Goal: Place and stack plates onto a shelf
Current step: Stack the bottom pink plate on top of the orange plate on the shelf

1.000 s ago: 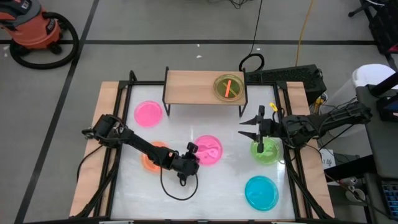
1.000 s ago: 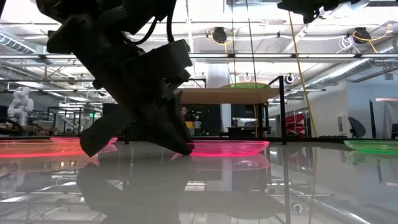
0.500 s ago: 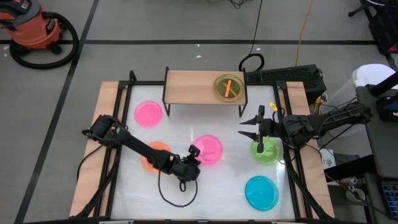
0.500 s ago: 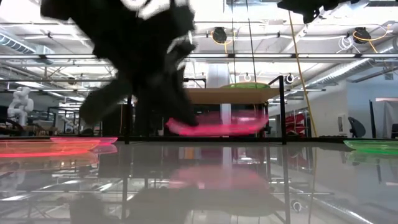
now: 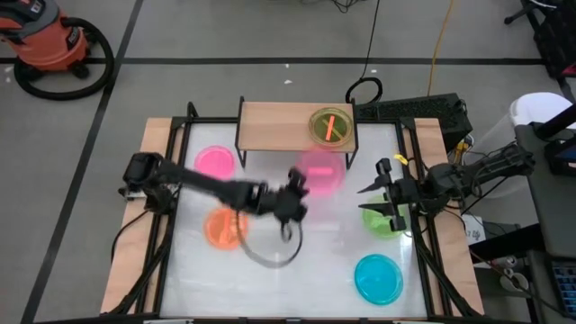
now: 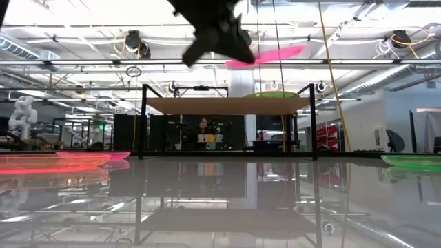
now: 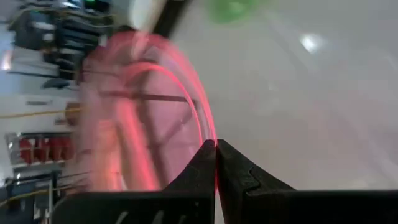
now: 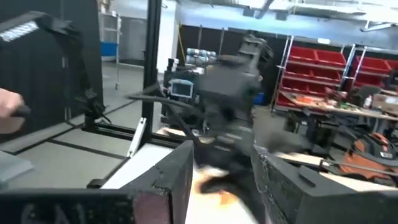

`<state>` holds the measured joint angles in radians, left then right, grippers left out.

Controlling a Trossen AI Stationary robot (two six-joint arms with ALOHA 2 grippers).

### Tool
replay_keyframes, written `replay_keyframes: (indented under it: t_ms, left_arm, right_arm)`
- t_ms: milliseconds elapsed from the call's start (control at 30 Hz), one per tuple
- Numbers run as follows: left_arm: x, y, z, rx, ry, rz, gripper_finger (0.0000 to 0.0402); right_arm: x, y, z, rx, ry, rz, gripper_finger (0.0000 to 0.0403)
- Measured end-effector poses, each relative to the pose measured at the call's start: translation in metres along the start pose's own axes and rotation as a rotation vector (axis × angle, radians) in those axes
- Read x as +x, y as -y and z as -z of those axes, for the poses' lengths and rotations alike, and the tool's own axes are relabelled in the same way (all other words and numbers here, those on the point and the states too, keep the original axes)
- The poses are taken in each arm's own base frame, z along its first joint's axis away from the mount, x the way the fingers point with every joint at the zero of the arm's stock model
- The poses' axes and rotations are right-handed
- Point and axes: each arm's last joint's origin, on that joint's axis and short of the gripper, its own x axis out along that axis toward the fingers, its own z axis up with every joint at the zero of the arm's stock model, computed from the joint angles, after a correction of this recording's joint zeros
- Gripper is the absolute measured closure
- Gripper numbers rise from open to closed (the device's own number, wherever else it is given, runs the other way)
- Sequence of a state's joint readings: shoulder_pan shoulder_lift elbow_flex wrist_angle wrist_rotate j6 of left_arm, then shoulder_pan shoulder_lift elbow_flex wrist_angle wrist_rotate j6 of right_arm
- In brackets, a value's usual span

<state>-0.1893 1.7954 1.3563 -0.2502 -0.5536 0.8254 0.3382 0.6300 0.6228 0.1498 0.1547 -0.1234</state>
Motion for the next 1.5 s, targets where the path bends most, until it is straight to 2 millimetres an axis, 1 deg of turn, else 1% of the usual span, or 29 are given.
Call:
replay_keyframes:
  t_ms: [67, 133, 267, 367, 467, 600, 667, 833, 933, 1067, 1333, 1500]
  left_arm:
    - [0.011, -0.024, 0.019, -0.031, -0.020, 0.005, 0.0400]
    - [0.023, -0.054, 0.032, -0.088, 0.033, -0.041, 0.0400]
    - [0.034, -0.097, 0.062, -0.146, 0.077, -0.056, 0.0400]
    - [0.039, -0.119, 0.083, -0.183, 0.124, -0.052, 0.0400]
    - [0.043, -0.132, 0.102, -0.211, 0.159, -0.036, 0.0400]
    - [0.055, -0.135, 0.117, -0.236, 0.188, -0.002, 0.0400]
    - [0.063, -0.134, 0.118, -0.240, 0.214, -0.007, 0.0400]
    - [0.083, -0.126, 0.126, -0.230, 0.195, 0.016, 0.0400]
    - [0.088, -0.123, 0.127, -0.249, 0.188, 0.023, 0.0396]
    - [0.088, -0.124, 0.125, -0.271, 0.196, 0.015, 0.0368]
    - [0.087, -0.128, 0.124, -0.322, 0.206, -0.030, 0.0296]
    - [0.086, -0.129, 0.120, -0.369, 0.198, -0.065, 0.0253]
  right_arm:
    - [-0.002, -0.002, -0.001, -0.005, 0.005, -0.011, 0.0259]
    - [-0.004, -0.003, -0.002, -0.017, 0.015, -0.024, 0.0259]
    - [-0.004, -0.005, -0.003, -0.040, 0.018, -0.031, 0.0259]
    - [-0.004, -0.005, -0.003, -0.070, 0.019, -0.028, 0.0259]
    - [-0.004, -0.004, -0.003, -0.098, 0.017, -0.001, 0.0259]
    - [-0.004, -0.002, -0.003, -0.130, 0.005, 0.059, 0.0259]
    - [-0.005, -0.001, -0.003, -0.144, 0.002, 0.079, 0.0259]
    - [-0.004, 0.000, -0.003, -0.152, -0.002, 0.103, 0.0259]
    - [-0.004, -0.001, -0.003, -0.152, -0.003, 0.100, 0.0259]
    - [-0.004, -0.001, -0.002, -0.173, -0.004, 0.101, 0.0259]
    - [-0.004, -0.001, -0.003, -0.174, -0.004, 0.102, 0.0259]
    - [-0.004, -0.001, -0.002, -0.173, -0.005, 0.101, 0.0259]
